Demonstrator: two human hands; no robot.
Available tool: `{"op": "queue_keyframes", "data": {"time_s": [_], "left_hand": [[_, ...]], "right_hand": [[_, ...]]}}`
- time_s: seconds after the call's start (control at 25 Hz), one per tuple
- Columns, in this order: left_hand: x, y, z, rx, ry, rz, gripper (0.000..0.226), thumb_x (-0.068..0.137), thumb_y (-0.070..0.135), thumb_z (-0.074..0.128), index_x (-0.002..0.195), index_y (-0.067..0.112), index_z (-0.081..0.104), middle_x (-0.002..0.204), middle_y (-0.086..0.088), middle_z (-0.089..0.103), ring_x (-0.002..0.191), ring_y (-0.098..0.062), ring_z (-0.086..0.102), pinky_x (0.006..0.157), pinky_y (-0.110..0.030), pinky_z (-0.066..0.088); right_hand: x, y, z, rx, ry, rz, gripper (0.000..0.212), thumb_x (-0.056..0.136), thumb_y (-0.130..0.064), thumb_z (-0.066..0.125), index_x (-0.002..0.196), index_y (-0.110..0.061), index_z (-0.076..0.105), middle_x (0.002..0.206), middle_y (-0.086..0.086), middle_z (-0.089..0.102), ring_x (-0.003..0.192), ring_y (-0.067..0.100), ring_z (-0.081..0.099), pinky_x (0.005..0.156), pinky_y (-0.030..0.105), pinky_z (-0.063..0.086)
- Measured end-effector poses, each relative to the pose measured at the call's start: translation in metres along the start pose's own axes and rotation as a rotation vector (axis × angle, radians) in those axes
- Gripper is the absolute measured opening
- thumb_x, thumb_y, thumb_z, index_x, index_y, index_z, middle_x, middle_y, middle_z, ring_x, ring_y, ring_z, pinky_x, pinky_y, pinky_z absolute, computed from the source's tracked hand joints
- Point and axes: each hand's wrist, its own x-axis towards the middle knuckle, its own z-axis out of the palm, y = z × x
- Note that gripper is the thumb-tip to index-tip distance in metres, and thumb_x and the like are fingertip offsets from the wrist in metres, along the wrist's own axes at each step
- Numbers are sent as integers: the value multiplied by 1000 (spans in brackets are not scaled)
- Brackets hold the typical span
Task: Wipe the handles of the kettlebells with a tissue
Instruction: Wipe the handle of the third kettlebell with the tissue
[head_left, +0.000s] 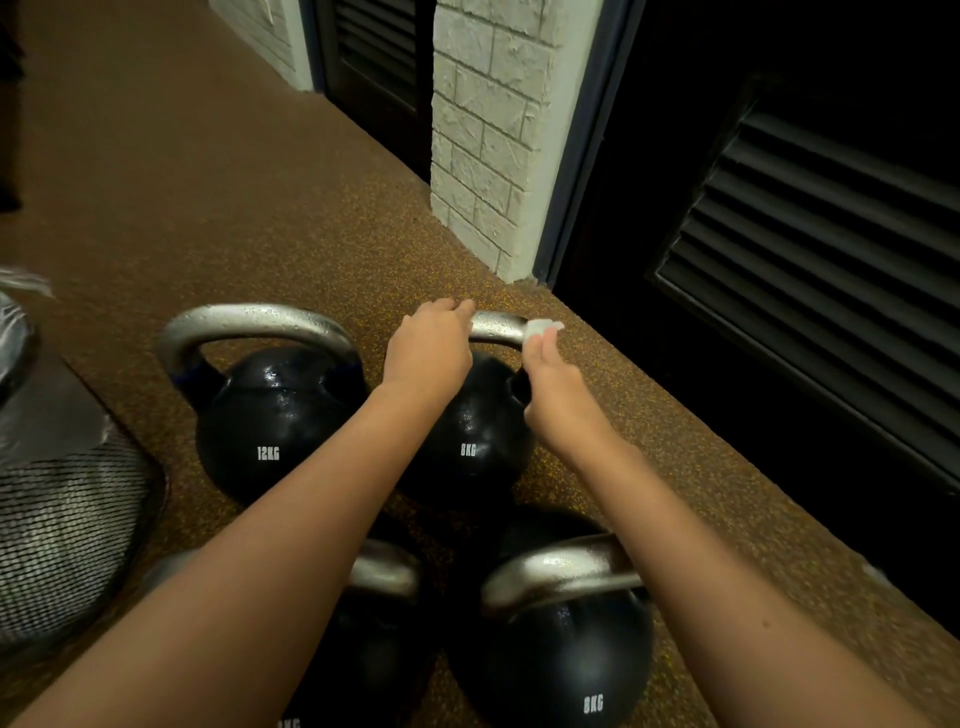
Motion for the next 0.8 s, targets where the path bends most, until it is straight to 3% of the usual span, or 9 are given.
{"op": "queue_keyframes", "data": {"time_s": [0.12, 0.28, 0.48, 0.56, 0.68, 0.72, 0.8], "left_hand": [[1, 0, 0, 2, -9, -3, 42, 96, 10, 37, 138, 14, 41, 136, -9, 48, 125, -27, 43, 101, -40, 36], [2, -1, 2, 31, -8, 10, 39, 96, 11, 38, 135, 14, 43, 133, -10, 50, 121, -28, 47, 96, -40, 39], [2, -2, 2, 22, -8, 17, 38, 95, 10, 38, 132, 14, 45, 131, -11, 51, 120, -29, 47, 96, -42, 39], [2, -2, 3, 21, -1, 19, 36, 95, 10, 38, 130, 13, 47, 129, -10, 52, 118, -29, 48, 93, -42, 40], [3, -2, 4, 19, 5, 21, 35, 94, 10, 37, 127, 13, 48, 125, -10, 54, 116, -30, 49, 90, -42, 41], [2, -2, 4, 17, 2, 22, 35, 94, 9, 37, 127, 12, 48, 126, -10, 54, 116, -29, 49, 91, -42, 41], [1, -2, 3, 2, -5, 11, 38, 95, 8, 38, 131, 13, 46, 131, -11, 51, 121, -29, 46, 97, -41, 39]], "right_hand": [[2, -5, -2, 32, -2, 139, 72, 88, 2, 49, 146, 0, 6, 154, 23, 2, 130, 35, 33, 103, 35, 36], [1, -16, 13, 93, 16, 129, 64, 93, 0, 41, 147, -2, 8, 153, 24, 3, 129, 37, 37, 103, 35, 35], [6, -18, 8, 76, 42, 219, 65, 91, -1, 47, 145, 4, 11, 151, 26, 9, 129, 36, 34, 103, 33, 35], [5, -23, 9, 102, 70, 166, 59, 92, -2, 43, 144, 4, 14, 149, 24, 14, 133, 38, 29, 104, 35, 33], [1, -26, 14, 120, 82, 48, 61, 92, 2, 39, 147, -3, 12, 153, 22, 3, 139, 38, 18, 109, 39, 27], [1, -22, 13, 89, 103, 44, 65, 90, 4, 41, 147, -4, 12, 153, 22, 4, 138, 38, 22, 108, 39, 29], [4, -13, 4, 96, 146, 109, 65, 87, 5, 46, 145, -5, 18, 148, 20, 23, 128, 35, 36, 102, 37, 36]]}}
